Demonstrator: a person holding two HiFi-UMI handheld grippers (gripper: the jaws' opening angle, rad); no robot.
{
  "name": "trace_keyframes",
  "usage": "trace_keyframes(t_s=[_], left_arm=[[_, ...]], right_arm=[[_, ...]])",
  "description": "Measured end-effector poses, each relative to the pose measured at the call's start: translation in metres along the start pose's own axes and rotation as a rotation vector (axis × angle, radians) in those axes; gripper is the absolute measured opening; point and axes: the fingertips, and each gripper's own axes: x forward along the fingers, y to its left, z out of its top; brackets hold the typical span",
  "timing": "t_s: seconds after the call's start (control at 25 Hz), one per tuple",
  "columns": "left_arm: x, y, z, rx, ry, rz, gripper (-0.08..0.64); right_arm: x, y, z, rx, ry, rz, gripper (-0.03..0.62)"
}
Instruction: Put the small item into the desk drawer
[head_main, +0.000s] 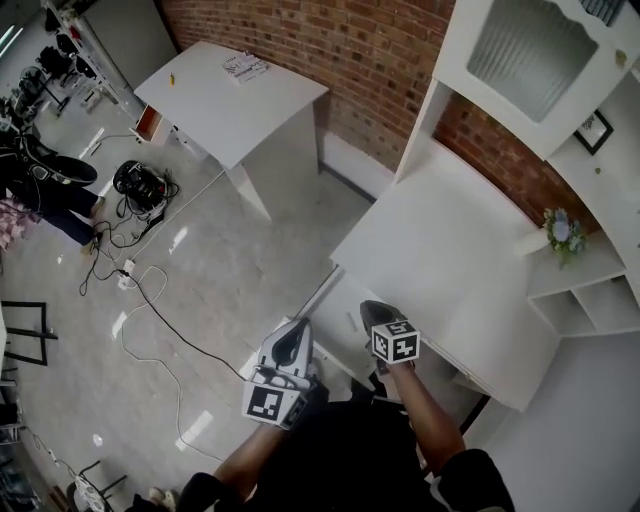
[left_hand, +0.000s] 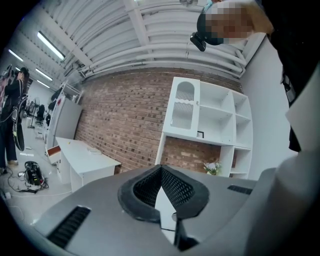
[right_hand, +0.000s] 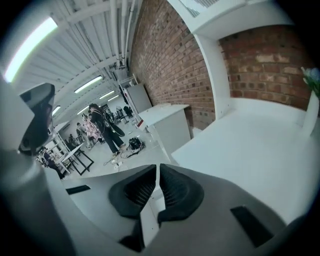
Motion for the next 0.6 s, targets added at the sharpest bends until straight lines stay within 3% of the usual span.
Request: trace_keyframes(t_s=[0.36, 0.6], left_arm=[[-0.007, -0.024, 0.010, -0.007, -0.006, -0.023, 0.025], [-0.007, -0.036, 0.013, 0.004, -0.007, -0.052, 0.025]], right_arm=[[-0.096, 0.025, 0.074, -0.080, -0.276, -0.058, 0.015], [-0.142, 0.045, 0.095, -0.119, -0.375, -0.081, 0.015]])
